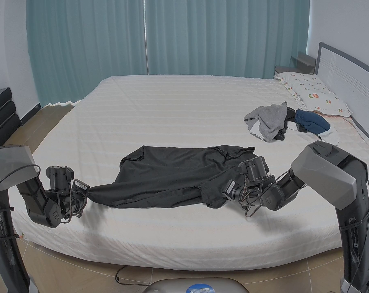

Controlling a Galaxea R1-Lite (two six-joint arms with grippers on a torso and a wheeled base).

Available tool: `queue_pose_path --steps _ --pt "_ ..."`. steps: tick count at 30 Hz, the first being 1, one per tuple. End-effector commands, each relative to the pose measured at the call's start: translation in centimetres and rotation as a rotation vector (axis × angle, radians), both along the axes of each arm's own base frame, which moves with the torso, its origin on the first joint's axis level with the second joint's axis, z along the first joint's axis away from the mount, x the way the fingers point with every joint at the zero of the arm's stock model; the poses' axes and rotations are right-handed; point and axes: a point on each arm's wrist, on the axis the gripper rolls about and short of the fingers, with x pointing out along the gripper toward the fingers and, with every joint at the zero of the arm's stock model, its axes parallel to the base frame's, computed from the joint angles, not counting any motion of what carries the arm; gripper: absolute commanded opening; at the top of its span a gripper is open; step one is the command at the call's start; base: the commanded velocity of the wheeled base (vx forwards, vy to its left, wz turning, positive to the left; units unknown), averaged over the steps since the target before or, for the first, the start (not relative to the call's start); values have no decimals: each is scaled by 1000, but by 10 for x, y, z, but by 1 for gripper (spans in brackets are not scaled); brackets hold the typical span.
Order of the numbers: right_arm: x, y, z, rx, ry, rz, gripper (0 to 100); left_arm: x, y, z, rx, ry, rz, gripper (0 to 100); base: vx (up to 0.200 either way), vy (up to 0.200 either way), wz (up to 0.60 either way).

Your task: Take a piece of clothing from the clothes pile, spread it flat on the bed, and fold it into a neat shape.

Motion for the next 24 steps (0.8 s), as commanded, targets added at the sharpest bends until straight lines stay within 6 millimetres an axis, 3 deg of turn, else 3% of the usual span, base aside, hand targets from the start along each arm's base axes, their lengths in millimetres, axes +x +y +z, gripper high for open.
queue_pose_path --steps 1,6,11,24 --pt "-12 -17 25 1 -9 -22 0 -5 0 6 1 -4 -3 0 0 0 0" --pt "-31 -44 45 -3 1 -50 0 -14 -1 17 41 -17 -33 0 0 0 0" --pt "-63 -68 45 -87 34 -5 0 -23 -3 16 73 15 -81 0 0 0 0" --pt "-131 -94 49 -211 99 129 0 -60 -31 -6 242 220 -353 0 0 0 0"
